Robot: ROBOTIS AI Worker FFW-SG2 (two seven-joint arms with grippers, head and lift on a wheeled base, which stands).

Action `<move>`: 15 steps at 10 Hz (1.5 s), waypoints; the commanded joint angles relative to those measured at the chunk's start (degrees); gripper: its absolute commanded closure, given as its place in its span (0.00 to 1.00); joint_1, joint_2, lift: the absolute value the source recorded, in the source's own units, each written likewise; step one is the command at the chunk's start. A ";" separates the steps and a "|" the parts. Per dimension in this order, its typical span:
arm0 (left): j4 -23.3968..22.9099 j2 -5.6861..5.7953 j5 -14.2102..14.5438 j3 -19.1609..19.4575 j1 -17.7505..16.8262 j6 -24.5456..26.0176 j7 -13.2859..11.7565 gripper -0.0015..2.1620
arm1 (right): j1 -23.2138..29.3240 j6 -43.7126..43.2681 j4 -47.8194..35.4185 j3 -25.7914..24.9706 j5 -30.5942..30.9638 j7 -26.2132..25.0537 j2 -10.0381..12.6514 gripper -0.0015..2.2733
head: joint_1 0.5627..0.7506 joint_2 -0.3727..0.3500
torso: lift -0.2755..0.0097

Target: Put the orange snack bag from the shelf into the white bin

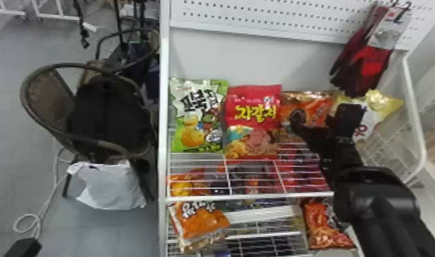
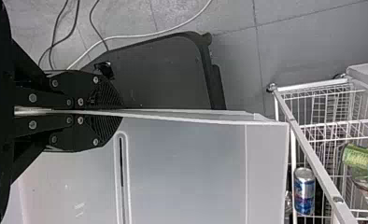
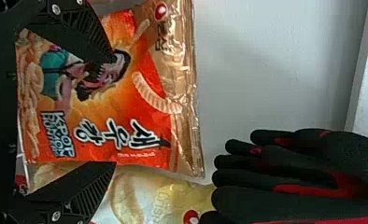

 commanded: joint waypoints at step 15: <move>0.06 -0.07 0.09 1.25 1.08 0.07 -0.08 0.99 | -10.01 8.18 7.20 6.12 1.46 0.89 -2.64 0.95 | 0.70 0.25 | 0.97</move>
